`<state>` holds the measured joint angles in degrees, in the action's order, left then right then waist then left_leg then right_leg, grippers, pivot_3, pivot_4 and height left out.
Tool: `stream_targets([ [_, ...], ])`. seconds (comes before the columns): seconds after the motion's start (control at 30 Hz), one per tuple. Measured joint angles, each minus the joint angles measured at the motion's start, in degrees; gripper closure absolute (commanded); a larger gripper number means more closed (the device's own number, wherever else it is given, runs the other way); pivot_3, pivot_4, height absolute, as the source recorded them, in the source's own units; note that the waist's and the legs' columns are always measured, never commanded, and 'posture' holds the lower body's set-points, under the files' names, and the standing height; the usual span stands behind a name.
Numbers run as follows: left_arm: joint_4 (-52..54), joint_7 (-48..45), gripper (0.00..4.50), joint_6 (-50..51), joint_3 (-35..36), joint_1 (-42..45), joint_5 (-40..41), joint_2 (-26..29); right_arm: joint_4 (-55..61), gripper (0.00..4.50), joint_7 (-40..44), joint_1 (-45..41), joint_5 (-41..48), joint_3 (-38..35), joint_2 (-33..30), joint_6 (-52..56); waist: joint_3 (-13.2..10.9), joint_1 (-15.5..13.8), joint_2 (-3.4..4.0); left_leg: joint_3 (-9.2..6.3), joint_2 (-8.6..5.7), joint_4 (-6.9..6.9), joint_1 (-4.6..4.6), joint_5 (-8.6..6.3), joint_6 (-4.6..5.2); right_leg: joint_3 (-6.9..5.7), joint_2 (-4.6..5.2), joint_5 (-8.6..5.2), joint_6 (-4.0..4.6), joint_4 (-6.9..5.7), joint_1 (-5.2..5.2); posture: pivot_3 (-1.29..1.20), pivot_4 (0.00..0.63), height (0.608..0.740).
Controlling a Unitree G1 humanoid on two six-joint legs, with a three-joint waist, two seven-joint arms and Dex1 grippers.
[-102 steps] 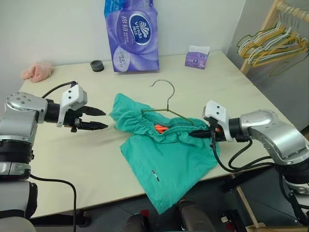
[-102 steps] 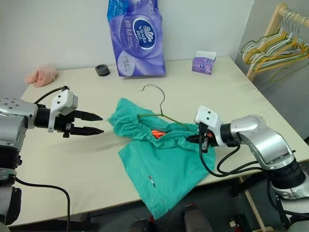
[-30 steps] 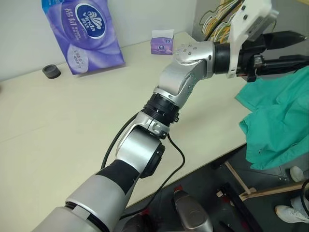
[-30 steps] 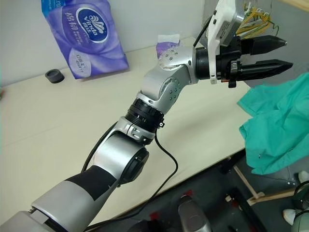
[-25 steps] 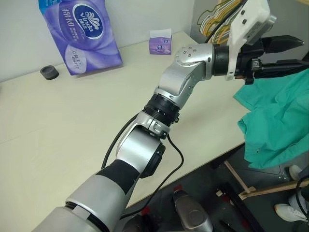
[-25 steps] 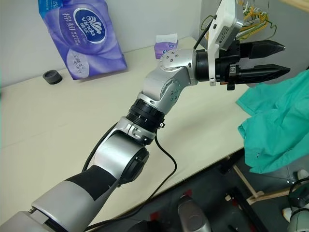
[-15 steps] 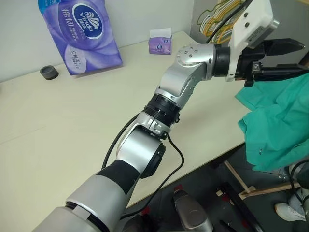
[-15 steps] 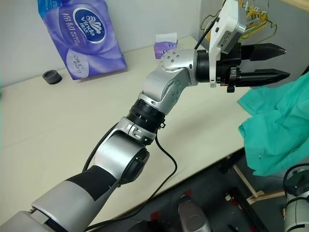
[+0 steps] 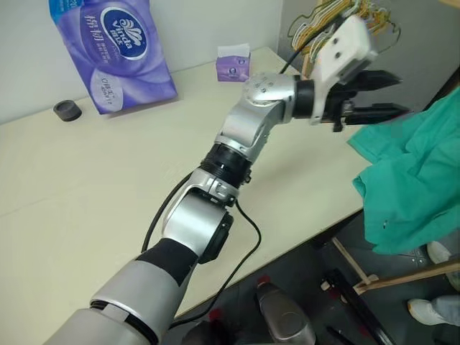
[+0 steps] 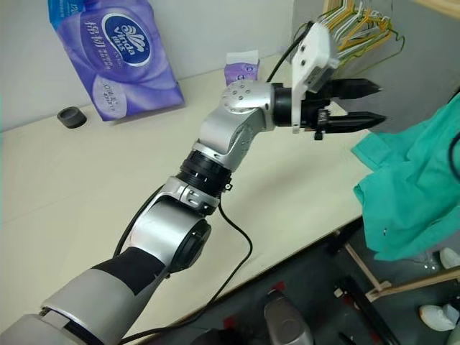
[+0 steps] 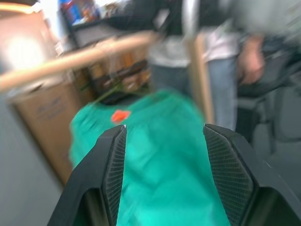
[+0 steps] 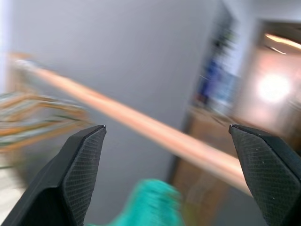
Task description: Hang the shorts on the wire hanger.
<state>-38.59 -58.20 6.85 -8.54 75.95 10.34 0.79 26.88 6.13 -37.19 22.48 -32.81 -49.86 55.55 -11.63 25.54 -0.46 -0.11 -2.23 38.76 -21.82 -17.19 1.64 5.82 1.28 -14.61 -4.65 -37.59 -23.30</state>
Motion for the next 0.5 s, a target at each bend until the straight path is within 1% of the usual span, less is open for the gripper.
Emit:
stream_targets([
  [0.07,2.0,2.5,1.76,0.7,-0.2,-4.0,-2.3,3.4,1.8,0.04,3.8,5.1,2.5,3.7,4.8,-2.0,0.0,-0.2,0.02,-0.04,-0.04,0.02,0.00,0.00,0.00,-0.03,0.05,0.05,-0.01,-0.15,-0.03,-0.36,0.146,0.740],
  [0.13,5.8,5.7,1.76,2.0,-0.2,-8.6,-4.6,7.0,3.0,0.04,6.7,8.9,4.1,7.6,9.0,-4.3,0.0,-0.5,0.08,-0.09,-0.09,0.06,0.01,0.01,-0.01,-0.07,0.16,0.21,0.24,-0.35,-0.12,-0.34,0.142,0.740],
  [0.2,11.5,11.5,1.76,5.6,0.7,-15.2,-7.0,10.7,4.6,0.04,9.7,12.7,4.5,12.4,12.6,-8.5,0.1,-1.3,0.15,-0.29,-0.09,0.13,0.00,0.02,-0.02,-0.21,0.43,0.23,0.28,-0.45,-0.28,-0.31,0.133,0.740],
  [0.37,23.3,27.9,1.76,14.2,6.5,-31.1,-11.7,15.5,3.4,0.04,15.2,18.8,2.2,23.0,17.6,-18.6,0.3,-4.5,0.11,-0.74,-0.12,0.23,-0.09,0.09,-0.14,-0.46,0.57,0.27,0.34,-0.57,-0.31,-0.23,0.110,0.740],
  [0.43,27.4,35.6,1.76,16.5,10.1,-37.0,-14.4,16.5,-0.5,0.04,15.3,19.7,0.7,25.9,21.6,-22.2,0.6,-6.0,-0.05,-0.83,-0.13,0.22,-0.11,0.17,-0.28,-0.56,0.59,0.36,0.48,-0.60,-0.35,-0.19,0.107,0.740],
  [0.5,30.8,41.4,1.76,18.4,13.5,-41.6,-15.3,16.4,-5.9,0.04,14.9,19.9,-1.6,28.3,25.4,-25.8,0.9,-8.0,-0.27,-0.88,-0.13,0.22,-0.15,0.26,-0.43,-0.64,0.62,0.46,0.63,-0.58,-0.40,-0.16,0.105,0.740],
])
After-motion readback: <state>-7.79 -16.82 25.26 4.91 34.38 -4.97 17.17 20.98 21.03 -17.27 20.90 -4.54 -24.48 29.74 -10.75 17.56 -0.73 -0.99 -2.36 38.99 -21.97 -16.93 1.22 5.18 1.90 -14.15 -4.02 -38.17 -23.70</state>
